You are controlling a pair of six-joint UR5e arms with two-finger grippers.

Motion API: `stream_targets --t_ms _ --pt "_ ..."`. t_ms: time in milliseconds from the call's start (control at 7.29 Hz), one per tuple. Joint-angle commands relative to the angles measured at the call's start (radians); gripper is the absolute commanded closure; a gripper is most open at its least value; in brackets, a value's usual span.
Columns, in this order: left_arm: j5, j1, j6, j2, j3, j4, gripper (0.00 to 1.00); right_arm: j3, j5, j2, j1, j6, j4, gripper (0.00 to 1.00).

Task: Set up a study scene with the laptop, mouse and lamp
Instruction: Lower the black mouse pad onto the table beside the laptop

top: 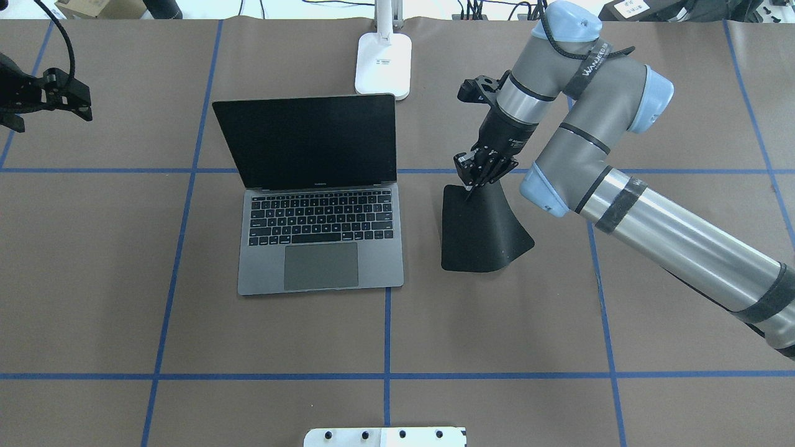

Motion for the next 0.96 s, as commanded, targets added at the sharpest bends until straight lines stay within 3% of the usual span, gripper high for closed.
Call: stream_targets --t_ms 0,549,824 --pt "0.001 0.001 0.000 0.000 0.005 -0.001 0.00 -0.011 0.010 0.003 -0.015 0.025 0.000 1.00" --pt "0.001 -0.001 0.002 -0.001 0.009 -0.002 0.00 0.001 0.026 -0.016 -0.100 0.062 0.000 1.00" --pt "0.001 -0.002 0.002 -0.001 0.009 -0.002 0.00 0.006 0.082 -0.022 -0.111 0.118 0.002 1.00"
